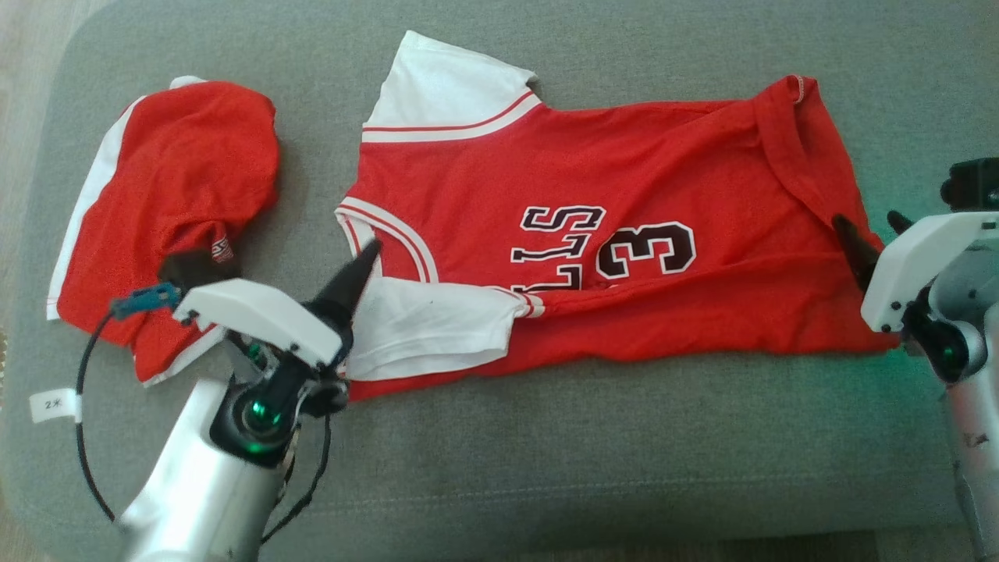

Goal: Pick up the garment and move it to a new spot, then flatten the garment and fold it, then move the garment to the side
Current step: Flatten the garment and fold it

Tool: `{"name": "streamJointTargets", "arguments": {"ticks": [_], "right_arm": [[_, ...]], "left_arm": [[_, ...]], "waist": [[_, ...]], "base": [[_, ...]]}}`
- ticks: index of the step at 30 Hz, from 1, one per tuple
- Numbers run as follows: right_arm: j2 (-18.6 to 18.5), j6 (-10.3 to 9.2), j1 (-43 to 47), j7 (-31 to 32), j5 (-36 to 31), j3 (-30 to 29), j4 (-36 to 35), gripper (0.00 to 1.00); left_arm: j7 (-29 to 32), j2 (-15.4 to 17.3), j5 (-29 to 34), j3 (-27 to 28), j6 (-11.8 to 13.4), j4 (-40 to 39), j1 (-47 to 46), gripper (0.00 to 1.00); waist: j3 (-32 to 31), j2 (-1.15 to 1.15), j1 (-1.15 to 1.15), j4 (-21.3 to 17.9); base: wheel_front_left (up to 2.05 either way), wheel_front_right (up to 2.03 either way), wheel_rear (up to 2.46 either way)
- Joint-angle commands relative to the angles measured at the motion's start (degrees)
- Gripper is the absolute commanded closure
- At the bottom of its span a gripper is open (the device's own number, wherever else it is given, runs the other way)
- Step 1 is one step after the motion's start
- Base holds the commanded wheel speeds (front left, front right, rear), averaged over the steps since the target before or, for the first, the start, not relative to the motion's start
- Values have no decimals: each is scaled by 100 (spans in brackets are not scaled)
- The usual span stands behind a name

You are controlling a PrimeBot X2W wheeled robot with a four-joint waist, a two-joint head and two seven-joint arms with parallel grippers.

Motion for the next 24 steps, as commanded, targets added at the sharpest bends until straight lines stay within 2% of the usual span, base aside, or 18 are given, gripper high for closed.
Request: {"name": "streamJointTargets", "arguments": {"ticks": [1,4,8,9,12,15,18,21,24], "right_arm": [[6,-2,-150,-134,18,75,-204,0],[19,-2,-128,-332,-1,86,-230,0],[87,-2,-106,-734,-125,-114,-332,0],[87,-2,-106,-734,-125,-114,-332,0],[202,-2,-76,-1070,-250,-281,-443,0],[304,-2,49,-1455,-338,-345,-663,0],[411,-2,292,-1794,-346,-310,-983,0],[540,-2,664,-2145,-416,-306,-1339,0],[764,-2,1112,-2529,-554,-326,-1703,0]], "left_arm": [[-189,8,-88,363,61,-66,-363,0],[-553,-131,-102,563,97,141,-524,0],[-1318,-99,431,510,-26,393,-663,0],[-1318,-99,431,510,-26,393,-663,0],[-1910,-92,822,413,-196,505,-632,0],[-2469,-125,1264,386,-205,515,-516,0],[-2629,-164,1841,494,-166,293,-305,0],[-2640,-324,2711,997,-96,-337,91,0],[-2642,-541,3418,1400,-152,-915,684,0]], "waist": [[9,0,0,-6],[23,0,0,-15],[-2,0,0,-56],[-2,0,0,-56],[-79,0,0,-94],[-226,0,0,-98],[-400,0,0,-94],[-590,0,0,-66],[-782,0,0,-61]], "base": [[0,0,0],[0,0,0],[0,0,0],[0,0,0],[0,0,0],[0,0,0],[0,0,0],[0,0,0],[0,0,0]]}}
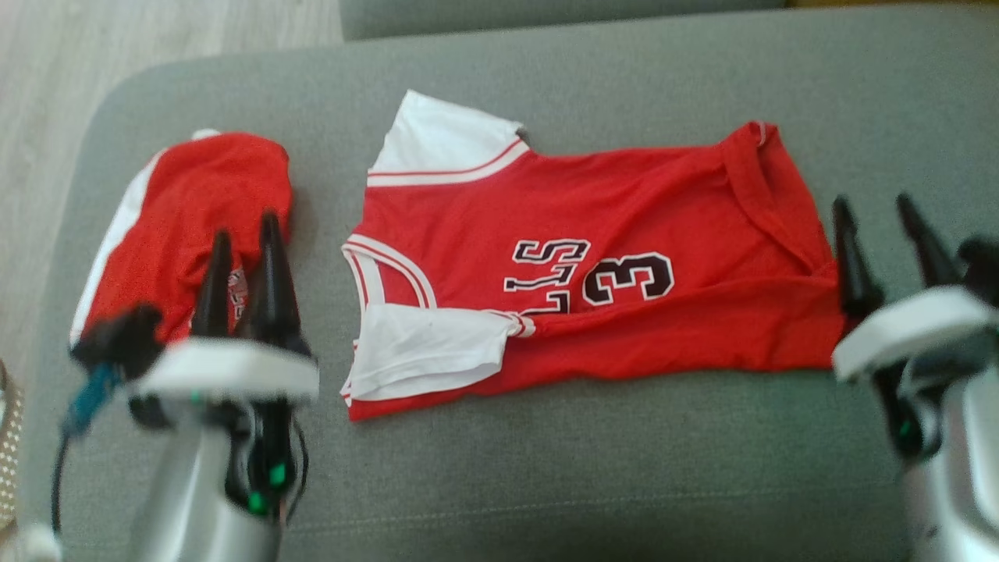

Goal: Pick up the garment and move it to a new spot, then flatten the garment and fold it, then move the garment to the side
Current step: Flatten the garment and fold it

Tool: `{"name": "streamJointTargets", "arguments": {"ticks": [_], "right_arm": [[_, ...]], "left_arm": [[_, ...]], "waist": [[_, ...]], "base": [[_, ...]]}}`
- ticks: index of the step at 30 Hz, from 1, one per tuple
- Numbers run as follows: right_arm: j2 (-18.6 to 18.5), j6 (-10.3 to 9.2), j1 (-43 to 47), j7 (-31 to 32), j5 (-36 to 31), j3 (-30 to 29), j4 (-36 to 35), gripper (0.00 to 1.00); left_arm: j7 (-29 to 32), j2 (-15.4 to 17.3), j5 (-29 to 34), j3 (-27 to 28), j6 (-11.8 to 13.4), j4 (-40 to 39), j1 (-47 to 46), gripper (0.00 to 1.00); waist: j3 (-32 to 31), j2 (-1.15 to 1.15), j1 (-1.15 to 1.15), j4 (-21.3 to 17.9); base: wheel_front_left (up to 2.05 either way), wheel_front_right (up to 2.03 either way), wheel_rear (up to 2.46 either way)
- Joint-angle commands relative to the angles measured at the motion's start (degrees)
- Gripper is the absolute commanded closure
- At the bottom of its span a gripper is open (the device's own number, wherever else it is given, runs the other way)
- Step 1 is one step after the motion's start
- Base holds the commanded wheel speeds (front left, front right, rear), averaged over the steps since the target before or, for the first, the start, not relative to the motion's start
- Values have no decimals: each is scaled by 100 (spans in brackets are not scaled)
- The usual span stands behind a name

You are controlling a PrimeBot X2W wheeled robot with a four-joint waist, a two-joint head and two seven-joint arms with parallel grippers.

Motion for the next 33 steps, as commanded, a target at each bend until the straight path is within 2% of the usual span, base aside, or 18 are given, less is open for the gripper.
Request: {"name": "streamJointTargets", "arguments": {"ticks": [1,6,10,13,17,24,33], "right_arm": [[61,-2,19,-138,-64,113,-284,0],[438,-2,801,-641,-127,-47,-647,0],[501,-2,1129,-767,-65,-131,-637,0],[505,-2,1157,-830,102,-114,-555,0],[506,-2,1099,-838,127,-25,-508,0],[507,-2,993,-852,156,10,-484,0],[508,-2,883,-861,145,-20,-478,0]], "left_arm": [[-39,30,141,238,-43,-252,35,0],[-40,-65,769,340,-74,-611,900,0],[-41,-69,644,120,87,-625,1226,0],[-41,-70,798,-23,110,-530,1218,0],[-41,-71,894,-321,190,16,1134,0],[-41,-71,735,-676,528,1239,656,0],[-41,-72,342,-839,655,2257,138,0]], "waist": [[-137,0,0,11],[-361,0,0,33],[-405,0,0,32],[-409,0,0,36],[-341,0,0,-33],[-100,0,0,-205],[85,0,0,-351]], "base": [[0,0,0],[0,0,0],[0,0,0],[0,0,0],[0,0,0],[0,0,0],[0,0,0]]}}
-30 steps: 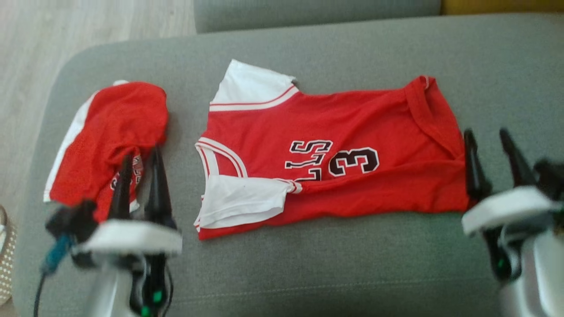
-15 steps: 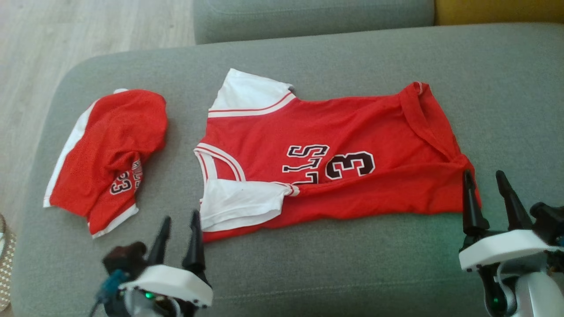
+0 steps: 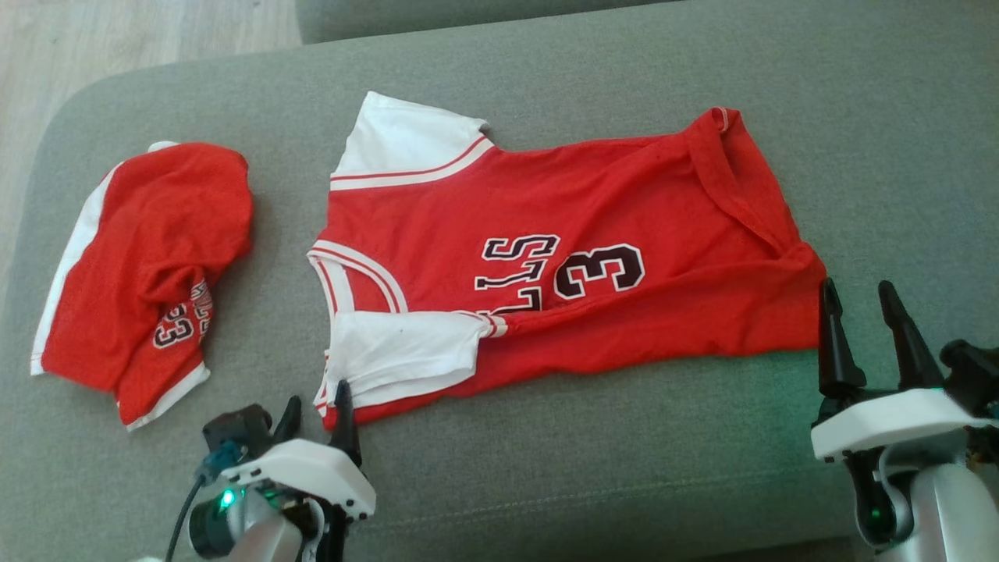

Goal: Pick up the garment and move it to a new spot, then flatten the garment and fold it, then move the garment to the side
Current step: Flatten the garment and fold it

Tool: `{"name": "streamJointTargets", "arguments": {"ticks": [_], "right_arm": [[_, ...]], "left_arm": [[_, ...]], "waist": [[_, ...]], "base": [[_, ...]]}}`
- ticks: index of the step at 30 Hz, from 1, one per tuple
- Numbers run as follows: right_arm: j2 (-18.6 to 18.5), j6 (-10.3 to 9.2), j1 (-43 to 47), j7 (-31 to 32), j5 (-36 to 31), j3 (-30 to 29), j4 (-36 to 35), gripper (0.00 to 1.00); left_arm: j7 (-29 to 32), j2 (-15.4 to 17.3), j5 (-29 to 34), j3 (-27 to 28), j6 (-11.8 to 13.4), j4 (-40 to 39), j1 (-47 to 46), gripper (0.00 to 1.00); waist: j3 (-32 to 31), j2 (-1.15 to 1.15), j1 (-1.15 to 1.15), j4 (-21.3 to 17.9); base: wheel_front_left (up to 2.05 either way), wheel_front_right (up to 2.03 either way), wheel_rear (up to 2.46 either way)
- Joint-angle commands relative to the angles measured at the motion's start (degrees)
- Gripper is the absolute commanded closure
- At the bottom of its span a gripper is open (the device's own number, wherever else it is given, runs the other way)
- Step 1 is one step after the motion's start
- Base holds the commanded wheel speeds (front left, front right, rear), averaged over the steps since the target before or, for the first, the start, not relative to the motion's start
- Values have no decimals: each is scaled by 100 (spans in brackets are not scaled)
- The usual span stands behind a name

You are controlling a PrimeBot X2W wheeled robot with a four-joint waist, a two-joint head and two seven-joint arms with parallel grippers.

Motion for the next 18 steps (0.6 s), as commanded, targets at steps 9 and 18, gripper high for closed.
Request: {"name": "streamJointTargets", "arguments": {"ticks": [9,18], "right_arm": [[-27,-2,-366,-16,-19,116,-61,0],[-27,-2,-556,267,154,-139,623,0]], "left_arm": [[-6,24,-303,-284,-234,703,-578,100],[-30,130,133,-167,-112,256,-704,100]], "waist": [[76,0,0,-53],[94,0,0,146]], "base": [[0,0,0],[0,0,0]]}}
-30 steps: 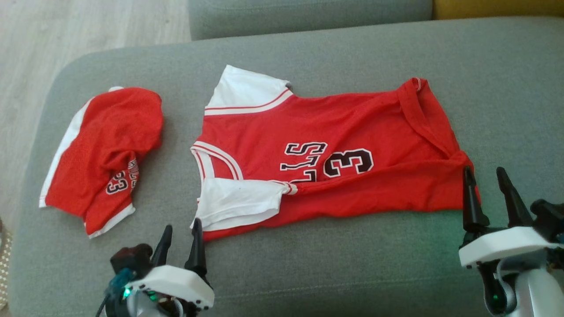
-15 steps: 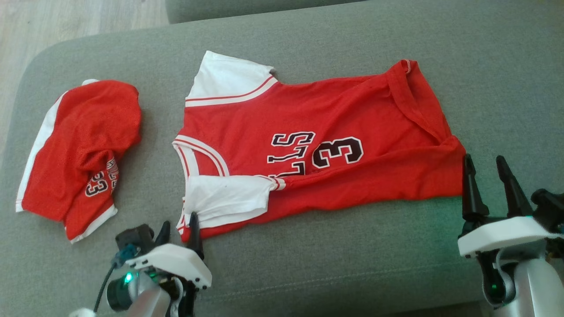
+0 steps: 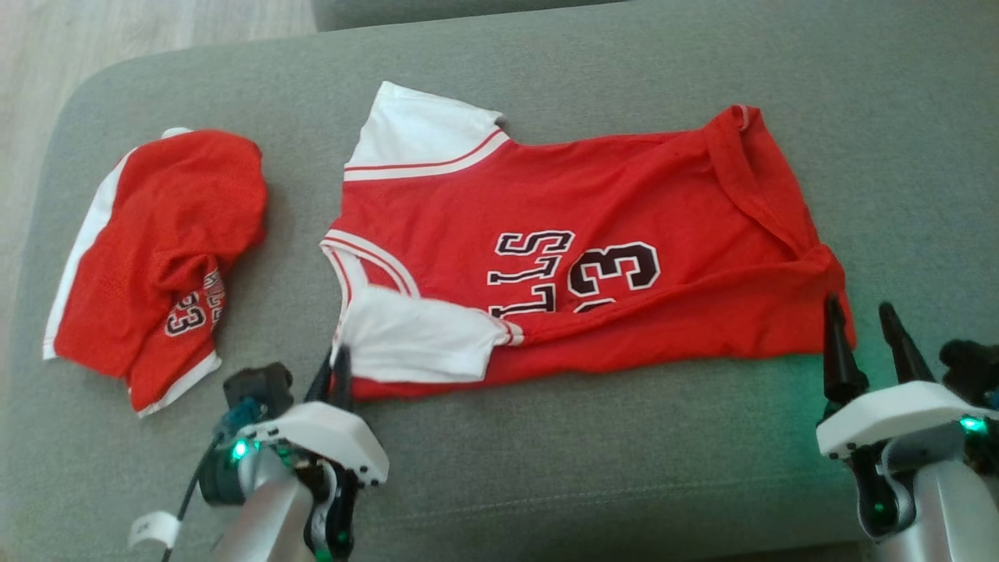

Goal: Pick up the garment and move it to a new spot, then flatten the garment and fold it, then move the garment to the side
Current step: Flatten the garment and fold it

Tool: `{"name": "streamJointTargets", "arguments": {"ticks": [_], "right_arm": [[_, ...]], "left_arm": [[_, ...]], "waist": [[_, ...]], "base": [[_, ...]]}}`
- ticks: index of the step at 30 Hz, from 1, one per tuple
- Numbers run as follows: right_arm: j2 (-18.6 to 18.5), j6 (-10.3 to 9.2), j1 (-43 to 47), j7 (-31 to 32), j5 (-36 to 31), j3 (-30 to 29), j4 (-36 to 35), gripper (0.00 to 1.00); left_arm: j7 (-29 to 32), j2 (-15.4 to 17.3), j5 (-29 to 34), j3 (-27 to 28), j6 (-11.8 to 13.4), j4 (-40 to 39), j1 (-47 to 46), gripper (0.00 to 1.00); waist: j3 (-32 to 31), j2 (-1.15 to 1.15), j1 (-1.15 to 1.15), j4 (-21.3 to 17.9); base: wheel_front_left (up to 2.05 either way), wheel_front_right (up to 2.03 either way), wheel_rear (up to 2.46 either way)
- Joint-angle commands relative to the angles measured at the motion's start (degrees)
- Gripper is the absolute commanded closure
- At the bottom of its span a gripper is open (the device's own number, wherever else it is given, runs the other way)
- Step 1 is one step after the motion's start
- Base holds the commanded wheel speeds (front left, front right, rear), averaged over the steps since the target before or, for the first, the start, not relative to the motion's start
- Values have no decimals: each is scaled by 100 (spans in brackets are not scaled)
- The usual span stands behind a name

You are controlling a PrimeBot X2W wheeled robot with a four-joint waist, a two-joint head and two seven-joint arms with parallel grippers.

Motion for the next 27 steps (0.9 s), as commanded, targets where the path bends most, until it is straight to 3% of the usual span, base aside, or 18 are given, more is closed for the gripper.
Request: {"name": "streamJointTargets", "arguments": {"ticks": [1,10,20,21,22,27], "right_arm": [[-28,-2,-254,10,58,84,-74,0],[-28,-2,-826,-185,266,-474,1542,0],[-28,-2,-1716,-378,35,-813,3269,0],[-28,-2,-1792,-387,40,-799,3434,19],[-28,-2,-1858,-415,27,-783,3570,100],[-28,-2,-2012,-540,-50,-767,3972,100]], "left_arm": [[-34,131,122,254,52,-297,-50,100],[-35,138,775,569,14,-1557,620,100],[-35,62,948,547,-106,-1664,608,100],[-35,56,954,543,-110,-1656,595,100],[-35,51,958,541,-116,-1642,584,100],[-36,38,994,543,-123,-1555,584,100]], "waist": [[-7,0,0,43],[-10,0,0,304],[111,0,0,426],[118,0,0,428],[120,0,0,427],[75,0,0,392]], "base": [[0,0,0],[0,0,0],[0,0,0],[0,0,0],[0,0,0],[0,0,0]]}}
